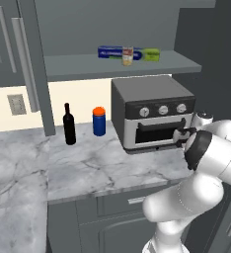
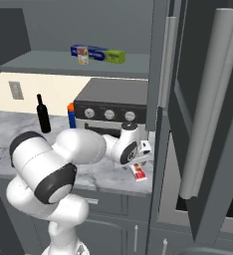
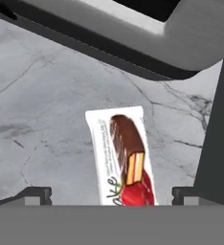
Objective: Pick the bar and canned food from the counter and place them in the cabinets closest to them.
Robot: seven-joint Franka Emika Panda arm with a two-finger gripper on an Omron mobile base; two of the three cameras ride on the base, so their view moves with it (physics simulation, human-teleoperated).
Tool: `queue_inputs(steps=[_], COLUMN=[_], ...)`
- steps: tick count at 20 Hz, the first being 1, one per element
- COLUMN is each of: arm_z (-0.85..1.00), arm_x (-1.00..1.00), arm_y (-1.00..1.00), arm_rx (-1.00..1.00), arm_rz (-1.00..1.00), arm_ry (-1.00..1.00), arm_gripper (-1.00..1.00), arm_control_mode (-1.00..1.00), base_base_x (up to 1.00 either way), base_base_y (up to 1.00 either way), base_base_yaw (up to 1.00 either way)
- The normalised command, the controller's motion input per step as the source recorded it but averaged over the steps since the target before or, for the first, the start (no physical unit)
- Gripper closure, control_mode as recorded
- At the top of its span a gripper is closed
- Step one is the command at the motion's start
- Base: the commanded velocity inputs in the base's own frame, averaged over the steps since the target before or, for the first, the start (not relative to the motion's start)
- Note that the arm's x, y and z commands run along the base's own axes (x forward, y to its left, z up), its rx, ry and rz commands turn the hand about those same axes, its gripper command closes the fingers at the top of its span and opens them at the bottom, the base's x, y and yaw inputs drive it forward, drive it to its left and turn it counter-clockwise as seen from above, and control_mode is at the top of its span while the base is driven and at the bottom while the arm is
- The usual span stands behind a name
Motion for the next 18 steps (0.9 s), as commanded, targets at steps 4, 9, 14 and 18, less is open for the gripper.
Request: queue_inputs(steps=[4,9,14,18], arm_z=[-0.30,-0.33,-0.37,-0.20], arm_x=[0.11,0.10,0.06,0.03], arm_y=[-0.02,-0.04,-0.06,-0.02], arm_rx=[0.03,0.03,0.01,0.05], arm_rz=[0.00,0.00,0.00,0.00], arm_ry=[0.03,0.02,0.05,0.05], arm_gripper=[-1.00,-1.00,-1.00,-1.00], arm_control_mode=[-1.00,-1.00,-1.00,-1.00], base_base_x=[0.00,0.00,0.00,0.00], base_base_y=[0.00,0.00,0.00,0.00], base_base_yaw=[0.00,0.00,0.00,0.00])
